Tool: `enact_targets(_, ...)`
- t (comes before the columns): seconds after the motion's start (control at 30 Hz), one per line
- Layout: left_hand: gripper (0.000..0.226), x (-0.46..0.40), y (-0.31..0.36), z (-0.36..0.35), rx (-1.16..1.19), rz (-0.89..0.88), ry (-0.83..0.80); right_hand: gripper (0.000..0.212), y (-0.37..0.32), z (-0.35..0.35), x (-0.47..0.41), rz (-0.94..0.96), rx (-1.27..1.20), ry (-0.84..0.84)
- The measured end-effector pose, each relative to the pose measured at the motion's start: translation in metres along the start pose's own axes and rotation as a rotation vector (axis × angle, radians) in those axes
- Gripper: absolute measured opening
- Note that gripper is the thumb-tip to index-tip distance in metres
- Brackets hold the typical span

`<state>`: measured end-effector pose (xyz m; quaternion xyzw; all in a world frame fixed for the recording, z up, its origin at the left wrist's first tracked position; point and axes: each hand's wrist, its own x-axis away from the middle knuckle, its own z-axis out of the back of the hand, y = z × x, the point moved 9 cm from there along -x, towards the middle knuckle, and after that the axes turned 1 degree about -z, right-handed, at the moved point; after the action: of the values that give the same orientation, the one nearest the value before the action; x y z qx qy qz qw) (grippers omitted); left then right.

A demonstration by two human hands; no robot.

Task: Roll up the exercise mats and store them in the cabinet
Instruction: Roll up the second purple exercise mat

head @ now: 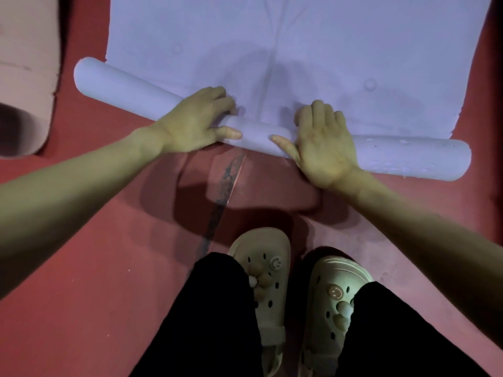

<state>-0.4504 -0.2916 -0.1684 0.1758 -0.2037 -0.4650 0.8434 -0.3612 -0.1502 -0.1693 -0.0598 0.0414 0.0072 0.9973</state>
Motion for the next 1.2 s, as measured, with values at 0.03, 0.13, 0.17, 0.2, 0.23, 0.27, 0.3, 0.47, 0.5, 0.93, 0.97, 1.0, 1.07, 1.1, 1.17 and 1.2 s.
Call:
enact_targets(0.03,0.064,-0.003,-0.005,-0.001,0.024,0.028,-0.023,0.061,0.002,0.002,0.003,-0.012,0.01,0.011)
enact_targets(0.13,0.068,-0.015,-0.015,-0.003,0.068,0.128,-0.123,0.064,0.017,0.01,0.016,-0.024,0.06,0.004)
enact_targets(0.17,0.067,-0.017,-0.017,-0.003,0.075,0.144,-0.14,0.067,0.024,0.012,0.021,-0.041,0.082,-0.014)
enact_targets(0.2,0.065,-0.017,-0.018,-0.003,0.083,0.15,-0.139,0.069,0.031,0.012,0.025,-0.055,0.108,-0.031)
enact_targets(0.23,0.063,-0.014,-0.017,-0.002,0.091,0.143,-0.118,0.071,0.036,0.013,0.028,-0.058,0.131,-0.041)
enact_targets(0.27,0.062,-0.009,-0.015,0.0,0.098,0.135,-0.077,0.072,0.038,0.012,0.028,-0.047,0.148,-0.042)
enact_targets(0.3,0.062,-0.003,-0.013,0.002,0.103,0.132,-0.021,0.072,0.038,0.01,0.027,-0.026,0.154,-0.045)
enact_targets(0.47,0.065,0.021,-0.021,0.024,-0.125,0.234,0.291,0.077,0.042,0.006,0.008,0.033,0.072,-0.104)
enact_targets(0.5,0.067,0.024,-0.025,0.027,-0.263,0.235,0.291,0.079,0.044,0.007,0.005,0.031,0.043,-0.095)
enact_targets(0.93,0.108,0.0,-0.049,0.029,-0.512,0.095,0.115,0.07,0.059,0.019,0.02,-0.041,0.164,-0.023)
enact_targets(0.97,0.111,-0.001,-0.049,0.028,-0.504,0.09,0.107,0.072,0.062,0.02,0.022,-0.046,0.187,-0.031)
enact_targets(1.0,0.113,-0.003,-0.05,0.028,-0.498,0.096,0.095,0.074,0.063,0.021,0.021,-0.033,0.195,-0.037)
enact_targets(1.07,0.11,-0.004,-0.051,0.032,-0.481,0.13,0.076,0.077,0.063,0.021,0.014,0.016,0.162,-0.064)
enact_targets(1.1,0.105,-0.003,-0.051,0.034,-0.462,0.151,0.073,0.077,0.065,0.022,0.01,0.02,0.119,-0.081)
enact_targets(1.17,0.097,0.003,-0.049,0.033,-0.421,0.186,0.053,0.072,0.073,0.027,0.009,-0.029,0.008,-0.074)
enact_targets(1.2,0.096,0.008,-0.044,0.03,-0.41,0.191,0.049,0.068,0.076,0.029,0.014,-0.056,-0.034,-0.07)
